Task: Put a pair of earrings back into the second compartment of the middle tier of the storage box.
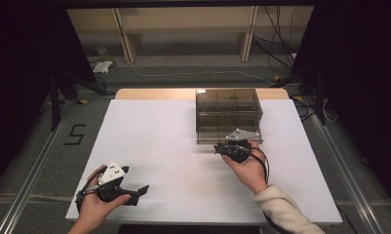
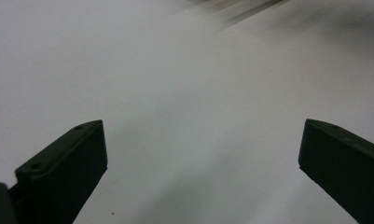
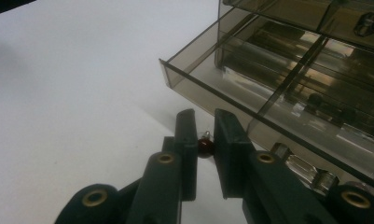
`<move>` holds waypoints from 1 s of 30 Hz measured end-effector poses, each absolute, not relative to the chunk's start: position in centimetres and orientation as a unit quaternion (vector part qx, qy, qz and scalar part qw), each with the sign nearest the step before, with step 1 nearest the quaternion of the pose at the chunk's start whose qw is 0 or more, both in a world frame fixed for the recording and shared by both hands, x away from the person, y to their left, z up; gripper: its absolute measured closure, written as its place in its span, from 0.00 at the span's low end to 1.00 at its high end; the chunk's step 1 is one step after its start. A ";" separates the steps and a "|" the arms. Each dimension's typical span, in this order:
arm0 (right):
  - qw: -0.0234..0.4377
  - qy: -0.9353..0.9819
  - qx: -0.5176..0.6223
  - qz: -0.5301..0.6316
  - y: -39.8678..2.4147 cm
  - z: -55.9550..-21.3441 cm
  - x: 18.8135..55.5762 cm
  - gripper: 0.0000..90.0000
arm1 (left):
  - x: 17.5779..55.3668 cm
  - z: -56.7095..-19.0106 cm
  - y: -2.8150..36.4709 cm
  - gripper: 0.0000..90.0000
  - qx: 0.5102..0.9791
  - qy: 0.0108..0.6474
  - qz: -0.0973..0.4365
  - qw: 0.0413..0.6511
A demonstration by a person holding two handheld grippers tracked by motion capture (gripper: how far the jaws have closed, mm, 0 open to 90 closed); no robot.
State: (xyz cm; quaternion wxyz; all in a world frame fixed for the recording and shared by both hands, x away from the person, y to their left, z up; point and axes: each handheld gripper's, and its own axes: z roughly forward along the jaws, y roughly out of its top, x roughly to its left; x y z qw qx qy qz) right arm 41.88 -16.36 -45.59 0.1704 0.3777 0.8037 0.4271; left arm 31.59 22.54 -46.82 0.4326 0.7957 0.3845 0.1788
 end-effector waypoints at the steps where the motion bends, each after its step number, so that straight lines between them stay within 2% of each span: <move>1: 0.170 0.804 0.378 0.427 -16.4 -45.6 41.9 0.90 | 31.6 -46.8 22.5 0.01 0.796 0.384 0.179 0.433; 30: 0.184 0.795 0.386 0.431 -17.5 -45.0 42.2 0.90 | 31.6 -46.8 22.5 0.01 0.796 0.384 0.179 0.432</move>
